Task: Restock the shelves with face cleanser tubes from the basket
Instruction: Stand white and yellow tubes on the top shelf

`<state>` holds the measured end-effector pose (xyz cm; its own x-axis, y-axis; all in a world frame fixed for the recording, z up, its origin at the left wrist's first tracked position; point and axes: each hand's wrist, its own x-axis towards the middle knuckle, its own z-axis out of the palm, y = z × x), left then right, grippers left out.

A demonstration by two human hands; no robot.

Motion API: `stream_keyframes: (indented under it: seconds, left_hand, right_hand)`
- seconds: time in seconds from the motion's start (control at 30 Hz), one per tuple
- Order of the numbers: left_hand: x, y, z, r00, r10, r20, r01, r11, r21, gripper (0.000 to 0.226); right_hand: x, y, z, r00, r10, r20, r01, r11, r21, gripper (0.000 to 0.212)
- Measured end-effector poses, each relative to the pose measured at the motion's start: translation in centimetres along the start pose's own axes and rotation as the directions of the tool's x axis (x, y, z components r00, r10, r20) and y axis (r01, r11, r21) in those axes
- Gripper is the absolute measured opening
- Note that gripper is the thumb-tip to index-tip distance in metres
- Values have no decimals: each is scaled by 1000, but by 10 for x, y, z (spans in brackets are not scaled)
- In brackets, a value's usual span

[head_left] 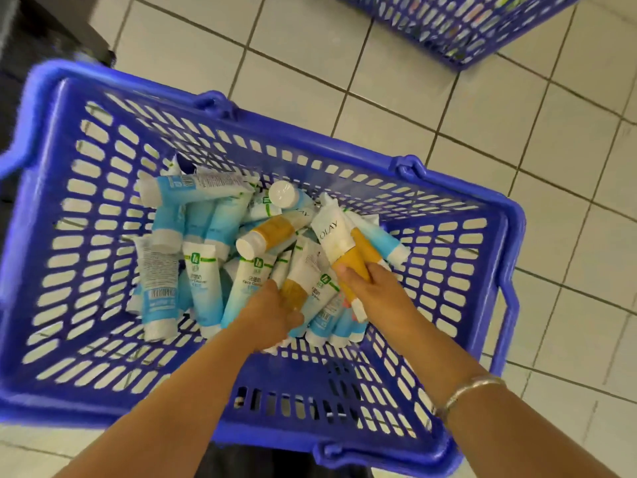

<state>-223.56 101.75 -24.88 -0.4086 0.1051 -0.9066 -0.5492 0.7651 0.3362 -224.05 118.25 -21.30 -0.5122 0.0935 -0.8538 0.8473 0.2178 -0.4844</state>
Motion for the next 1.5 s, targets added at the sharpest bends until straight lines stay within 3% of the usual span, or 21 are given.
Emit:
stream_keyframes:
  seconds: [0.1,0.2,0.33,0.47,0.63,0.77,0.9,1.0,1.1,1.17,1.37,1.5]
  left_hand:
    - [-38,-9,-13,994,-1,105,36,940,-339,18]
    - [-90,-10,-29,999,-21,28,34,797,-603,13]
    - [-167,4,-64,993,-25,-116,-78,596,-799,9]
    - [-243,25,-122,979,-12,-202,-183,374,-909,23]
    - [-350,30,-192,929,50,-366,-366,257,-895,45]
    - [-445,26,-225,835,12,-550,-547,137,-826,35]
    - [-540,11,-228,720,-64,-691,-685,89,-723,29]
    - [-600,-4,-212,654,-141,-743,-746,44,-665,30]
    - [-657,-19,-190,586,-234,-776,-793,32,-609,25]
    - [-696,-29,-175,533,-283,-797,-827,25,-562,36]
    - [-809,-63,-143,336,-423,-841,-932,-17,-363,38]
    - [-880,-92,-123,214,-451,-867,-972,-6,-237,36]
  right_hand:
    - [-33,-10,-4,999,47,1,-46,992,114,17]
    - [-72,-34,-1,996,86,-6,-82,962,259,18]
    - [-132,-91,11,997,75,36,-83,890,449,16]
    - [-200,-170,24,991,-124,57,91,909,407,32]
    - [-286,-265,41,931,-341,130,293,910,294,40]
    - [-364,-320,63,872,-432,230,342,874,347,22]
    - [-445,-349,89,792,-516,325,421,848,321,20]
    - [-500,-357,103,703,-580,412,516,814,266,10]
    - [-555,-357,121,608,-609,510,568,782,257,20]
    - [-591,-355,133,531,-616,582,592,761,265,23]
    - [-698,-350,172,263,-601,755,681,669,296,20]
    - [-771,-341,194,129,-583,802,718,613,330,21]
